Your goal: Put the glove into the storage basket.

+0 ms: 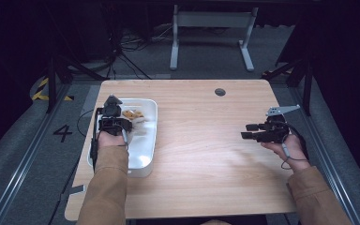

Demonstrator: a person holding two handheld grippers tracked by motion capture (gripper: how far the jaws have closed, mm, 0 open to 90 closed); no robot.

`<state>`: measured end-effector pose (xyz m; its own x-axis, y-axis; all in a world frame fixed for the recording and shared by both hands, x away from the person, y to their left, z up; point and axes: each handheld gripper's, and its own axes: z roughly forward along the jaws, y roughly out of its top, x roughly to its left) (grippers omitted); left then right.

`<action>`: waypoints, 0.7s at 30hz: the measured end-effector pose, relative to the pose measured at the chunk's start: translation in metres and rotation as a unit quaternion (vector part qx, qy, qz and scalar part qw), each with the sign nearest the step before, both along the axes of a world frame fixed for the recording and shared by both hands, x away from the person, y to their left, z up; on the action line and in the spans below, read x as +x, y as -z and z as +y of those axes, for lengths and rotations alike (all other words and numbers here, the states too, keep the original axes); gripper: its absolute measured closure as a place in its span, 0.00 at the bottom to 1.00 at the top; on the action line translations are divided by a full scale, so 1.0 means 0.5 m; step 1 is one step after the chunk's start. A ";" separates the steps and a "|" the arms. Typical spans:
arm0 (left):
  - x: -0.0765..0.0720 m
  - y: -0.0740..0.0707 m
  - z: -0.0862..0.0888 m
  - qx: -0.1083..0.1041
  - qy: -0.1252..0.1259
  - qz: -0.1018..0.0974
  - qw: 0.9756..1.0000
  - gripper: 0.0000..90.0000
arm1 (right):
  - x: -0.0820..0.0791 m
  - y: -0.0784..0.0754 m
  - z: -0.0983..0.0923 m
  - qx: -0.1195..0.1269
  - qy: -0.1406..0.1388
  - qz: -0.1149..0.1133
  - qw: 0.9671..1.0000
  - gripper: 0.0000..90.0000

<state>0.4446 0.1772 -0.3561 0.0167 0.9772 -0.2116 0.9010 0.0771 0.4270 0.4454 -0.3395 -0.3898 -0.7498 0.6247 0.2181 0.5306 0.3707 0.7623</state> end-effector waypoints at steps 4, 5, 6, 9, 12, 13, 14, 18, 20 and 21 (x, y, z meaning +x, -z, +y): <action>0.004 0.013 0.002 -0.004 -0.001 0.010 1.000 0.75 | 0.000 0.000 0.001 -0.001 -0.001 0.001 1.000 0.50; 0.005 0.016 0.001 -0.003 0.001 0.015 1.000 0.75 | 0.000 0.001 0.001 -0.001 0.000 0.002 1.000 0.50; 0.006 0.021 0.000 -0.001 0.002 0.019 1.000 0.74 | 0.000 0.001 0.001 0.000 0.000 0.002 1.000 0.50; 0.005 0.030 -0.001 -0.001 0.001 0.023 1.000 0.74 | 0.000 0.002 0.001 0.000 0.000 0.003 1.000 0.50; 0.005 0.039 -0.004 0.003 0.001 0.029 1.000 0.74 | 0.000 0.001 0.002 -0.001 0.001 0.004 1.000 0.50; 0.004 0.042 -0.005 0.004 0.001 0.030 1.000 0.74 | -0.001 0.001 0.002 -0.001 0.001 0.005 1.000 0.50; 0.004 0.043 -0.005 0.006 0.000 0.030 1.000 0.74 | 0.000 0.002 0.003 -0.002 -0.001 0.004 1.000 0.50; 0.003 0.054 0.001 0.022 -0.013 0.033 0.999 0.74 | -0.001 0.002 0.005 -0.004 -0.002 0.004 1.000 0.50; 0.003 0.061 0.007 0.021 -0.017 0.036 0.999 0.74 | -0.001 0.003 0.007 -0.006 -0.004 0.002 1.000 0.50; 0.002 0.065 0.008 0.021 -0.019 0.038 0.999 0.74 | -0.001 0.003 0.007 -0.006 -0.004 0.002 1.000 0.49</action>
